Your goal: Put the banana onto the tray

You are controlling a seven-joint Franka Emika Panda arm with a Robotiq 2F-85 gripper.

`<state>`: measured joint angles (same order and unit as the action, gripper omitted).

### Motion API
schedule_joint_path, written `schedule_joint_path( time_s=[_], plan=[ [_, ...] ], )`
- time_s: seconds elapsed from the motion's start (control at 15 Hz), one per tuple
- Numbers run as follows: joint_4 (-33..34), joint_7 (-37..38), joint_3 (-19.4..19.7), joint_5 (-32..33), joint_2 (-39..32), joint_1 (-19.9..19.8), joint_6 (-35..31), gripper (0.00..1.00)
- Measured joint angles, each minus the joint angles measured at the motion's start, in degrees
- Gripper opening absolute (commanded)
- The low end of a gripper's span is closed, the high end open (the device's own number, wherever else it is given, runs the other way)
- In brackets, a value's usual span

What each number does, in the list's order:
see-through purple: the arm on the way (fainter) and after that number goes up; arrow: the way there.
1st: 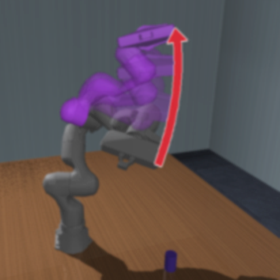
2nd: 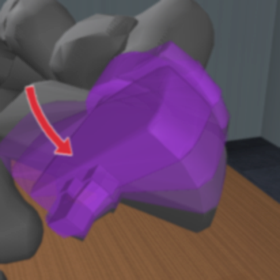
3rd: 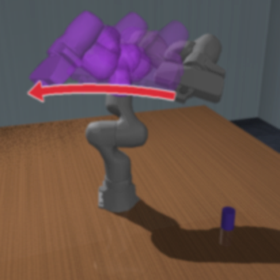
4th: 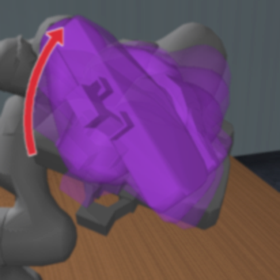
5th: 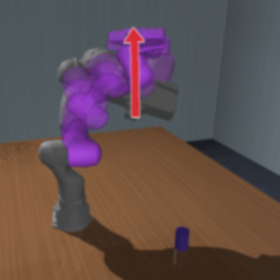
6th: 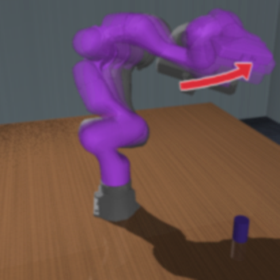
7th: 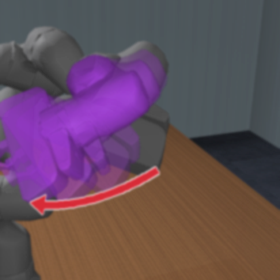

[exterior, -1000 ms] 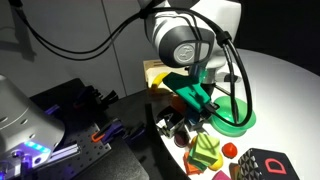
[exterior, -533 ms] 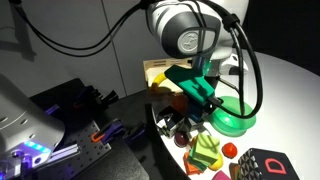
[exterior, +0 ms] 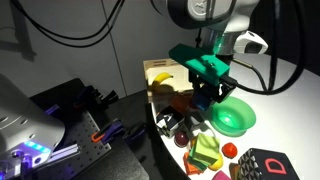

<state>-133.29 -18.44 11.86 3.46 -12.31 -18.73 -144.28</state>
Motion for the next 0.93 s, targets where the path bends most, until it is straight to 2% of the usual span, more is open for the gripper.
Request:
schedule_joint_path(
  time_s=[0.47, 0.93],
  plan=[
    [-0.3, 0.0, 2.9, 5.2, 7.2, 0.0, 7.5, 0.34],
    [-3.2, 0.0, 6.4, 10.1, 12.2, -0.4, 9.3, 0.34]
  ],
)
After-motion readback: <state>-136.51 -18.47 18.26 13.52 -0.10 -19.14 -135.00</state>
